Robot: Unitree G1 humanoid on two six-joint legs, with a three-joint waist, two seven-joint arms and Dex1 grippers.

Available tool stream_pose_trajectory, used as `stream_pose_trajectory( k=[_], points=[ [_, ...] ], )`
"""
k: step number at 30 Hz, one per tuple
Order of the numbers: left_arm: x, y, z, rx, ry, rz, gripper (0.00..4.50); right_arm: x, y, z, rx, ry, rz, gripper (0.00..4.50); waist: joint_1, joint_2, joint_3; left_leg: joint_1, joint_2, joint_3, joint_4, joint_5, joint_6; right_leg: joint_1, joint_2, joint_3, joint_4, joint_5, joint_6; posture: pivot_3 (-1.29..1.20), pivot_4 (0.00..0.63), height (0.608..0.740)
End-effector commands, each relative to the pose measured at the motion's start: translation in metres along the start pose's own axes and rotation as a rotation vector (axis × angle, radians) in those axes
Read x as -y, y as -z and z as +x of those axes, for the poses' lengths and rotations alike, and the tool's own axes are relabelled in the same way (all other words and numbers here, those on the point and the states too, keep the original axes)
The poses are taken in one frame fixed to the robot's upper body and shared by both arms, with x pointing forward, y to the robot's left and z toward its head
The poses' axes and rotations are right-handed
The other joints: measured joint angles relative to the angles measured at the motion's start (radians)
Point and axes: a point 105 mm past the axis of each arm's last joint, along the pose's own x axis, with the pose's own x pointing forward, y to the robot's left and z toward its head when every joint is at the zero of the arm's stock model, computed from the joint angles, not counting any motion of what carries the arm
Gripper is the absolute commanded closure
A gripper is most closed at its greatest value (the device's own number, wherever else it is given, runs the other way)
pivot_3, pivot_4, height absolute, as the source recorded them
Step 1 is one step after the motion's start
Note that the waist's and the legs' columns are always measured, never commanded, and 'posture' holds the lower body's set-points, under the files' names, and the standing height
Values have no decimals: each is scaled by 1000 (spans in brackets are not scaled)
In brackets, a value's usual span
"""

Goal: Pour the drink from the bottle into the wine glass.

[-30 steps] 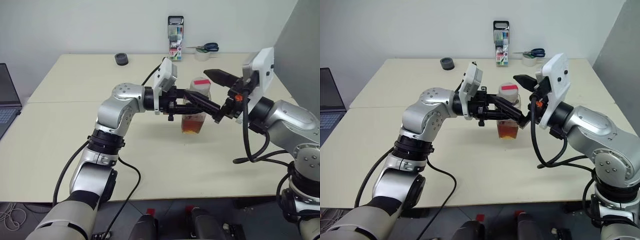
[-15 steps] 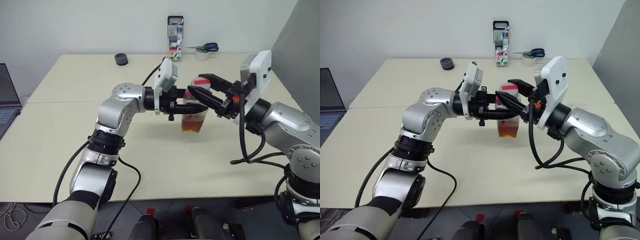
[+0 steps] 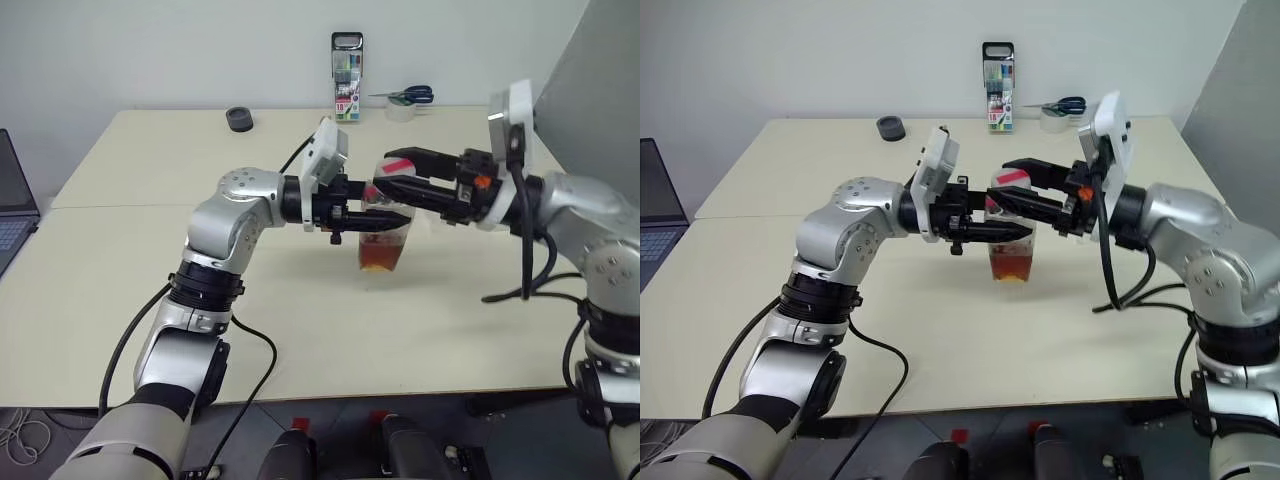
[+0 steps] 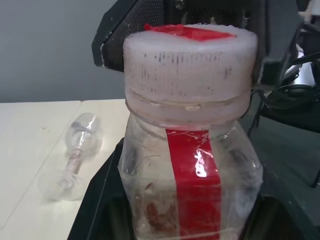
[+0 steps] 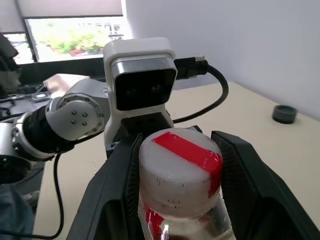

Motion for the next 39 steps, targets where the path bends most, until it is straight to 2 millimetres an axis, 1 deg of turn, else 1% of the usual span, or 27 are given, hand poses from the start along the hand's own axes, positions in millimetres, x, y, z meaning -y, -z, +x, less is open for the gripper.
stream_pose_trajectory(
  k=[1, 3, 5, 8, 10, 11, 13, 15, 18, 21, 26, 32, 36, 39],
  points=[
    [11, -16, 15, 16, 83, 68, 2665, -13, -7, 10, 4, -125, -55, 2638, 3, 0, 0, 0, 0, 0, 0, 0, 0, 0, 0, 0, 0, 0, 0, 0, 150, 740],
    [9, -16, 15, 16, 83, 66, 2665, -12, -7, 3, -10, -110, -47, 2638, 7, 0, 0, -1, -1, -1, 0, 0, 0, 0, -1, -1, -1, 0, 0, 0, 150, 740],
    [8, -15, 16, 15, 82, 65, 2665, -11, -8, -5, -18, -80, -37, 1888, 10, 0, 0, -2, -2, -2, 1, 2, -3, 0, -2, -2, -2, 0, 0, 0, 150, 740],
    [5, -13, 17, 16, 75, 60, 2665, -10, -10, -21, -39, 5, -57, 1017, 15, 0, 0, -4, -3, -4, 2, 2, -3, 0, -3, -3, -3, 0, 0, 0, 150, 740],
    [3, -10, 16, 14, 66, 56, 2665, -12, -11, -29, -40, 60, -64, 272, 13, 0, 0, -5, -3, -4, 2, 2, -3, -1, -4, -2, -3, 0, 0, 0, 150, 740],
    [2, -9, 16, 12, 62, 54, 2665, -14, -11, -32, -37, 88, -68, 13, 12, 0, 0, -4, -3, -3, 2, 2, -3, -1, -4, -2, -3, 0, 0, 0, 150, 740],
    [2, -7, 16, 13, 57, 53, 2665, -15, -11, -37, -15, 159, -54, 13, 8, 0, 0, -4, -2, -3, 1, 2, -3, -1, -4, -2, -2, 0, 0, 0, 150, 740],
    [2, -7, 17, 17, 55, 52, 2665, -18, -10, -37, 3, 197, -44, 13, 4, 0, 0, -3, -1, -3, 0, 1, -3, -1, -4, -1, -1, 0, 0, 0, 150, 740],
    [2, -7, 18, 26, 51, 53, 2665, -24, -10, -32, 42, 261, -45, 13, 3, 0, 0, -1, 0, -2, 0, 1, -3, -1, -4, 1, 0, 0, 0, 0, 150, 740],
    [1, -8, 18, 29, 45, 57, 2665, -25, -12, -26, 58, 312, -66, 13, 5, 0, 0, -1, 0, -2, 0, 1, -3, 0, -3, 1, 0, 0, 0, 0, 150, 740],
    [0, -8, 19, 33, 37, 63, 2665, -18, -12, -22, 50, 371, -104, 13, 6, 0, 0, -1, -2, -2, 0, 1, -3, 0, -2, 0, 0, 0, 0, 0, 150, 740],
    [1, -8, 20, 36, 39, 70, 2665, -13, -8, -18, 31, 384, -121, 13, 5, 0, 0, -1, -2, -1, 0, 1, -3, 0, -2, 0, 0, 0, 0, 0, 150, 740],
    [1, -9, 20, 38, 37, 72, 2665, -6, -3, -22, 22, 418, -105, 13, 6, 0, 0, -1, -2, -1, 0, 1, -3, 0, -2, 0, 0, 0, 0, 0, 150, 740],
    [0, -9, 19, 37, 33, 72, 2665, 0, -4, -27, 31, 446, -92, 13, 6, 0, 0, -1, -2, -1, 0, 1, -2, 0, -2, 0, 0, 0, 0, 0, 150, 740]
  ],
)
